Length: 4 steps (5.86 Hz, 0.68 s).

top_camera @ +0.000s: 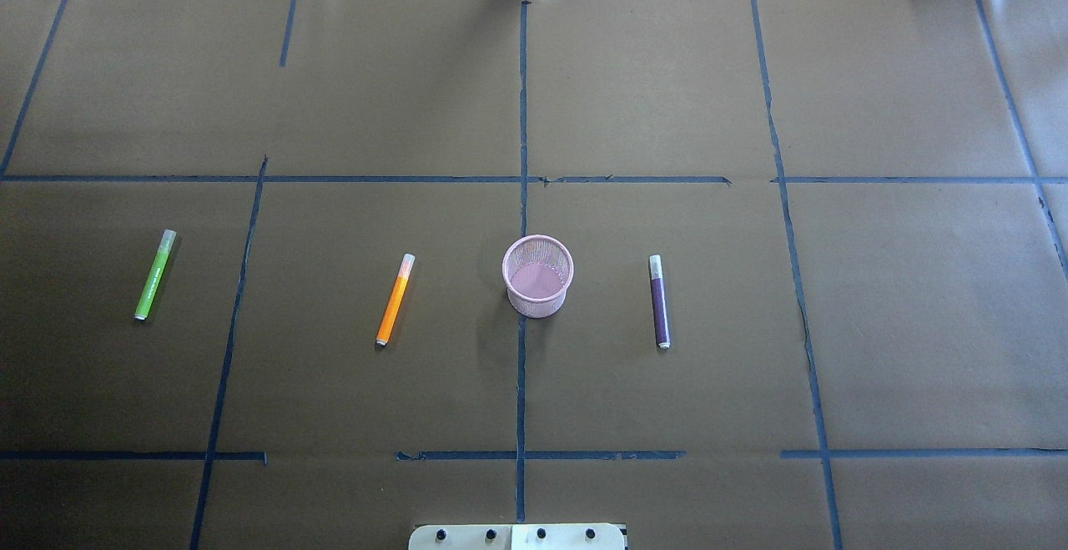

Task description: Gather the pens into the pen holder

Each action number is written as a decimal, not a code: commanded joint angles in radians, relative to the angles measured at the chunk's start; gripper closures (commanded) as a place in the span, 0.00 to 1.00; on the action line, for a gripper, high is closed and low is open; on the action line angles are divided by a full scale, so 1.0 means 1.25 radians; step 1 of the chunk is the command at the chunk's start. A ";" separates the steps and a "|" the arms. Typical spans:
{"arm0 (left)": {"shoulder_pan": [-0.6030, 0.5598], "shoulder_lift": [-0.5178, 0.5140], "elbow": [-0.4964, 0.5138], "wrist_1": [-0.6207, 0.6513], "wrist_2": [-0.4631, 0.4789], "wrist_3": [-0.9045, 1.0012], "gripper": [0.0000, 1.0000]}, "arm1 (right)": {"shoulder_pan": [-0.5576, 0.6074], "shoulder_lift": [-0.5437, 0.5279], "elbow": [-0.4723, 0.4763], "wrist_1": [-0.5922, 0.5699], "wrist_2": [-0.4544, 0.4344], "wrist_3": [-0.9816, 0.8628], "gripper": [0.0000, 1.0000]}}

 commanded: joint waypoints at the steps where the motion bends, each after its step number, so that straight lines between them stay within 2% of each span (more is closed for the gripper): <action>1: 0.013 0.007 -0.029 0.003 -0.002 0.001 0.00 | -0.001 0.001 0.002 0.018 0.014 0.000 0.00; 3: 0.039 -0.011 -0.097 -0.058 0.003 -0.004 0.00 | -0.005 0.001 0.002 0.050 0.017 0.002 0.00; 4: 0.045 -0.039 -0.088 -0.116 -0.003 -0.008 0.00 | -0.011 0.002 0.002 0.050 0.017 0.001 0.00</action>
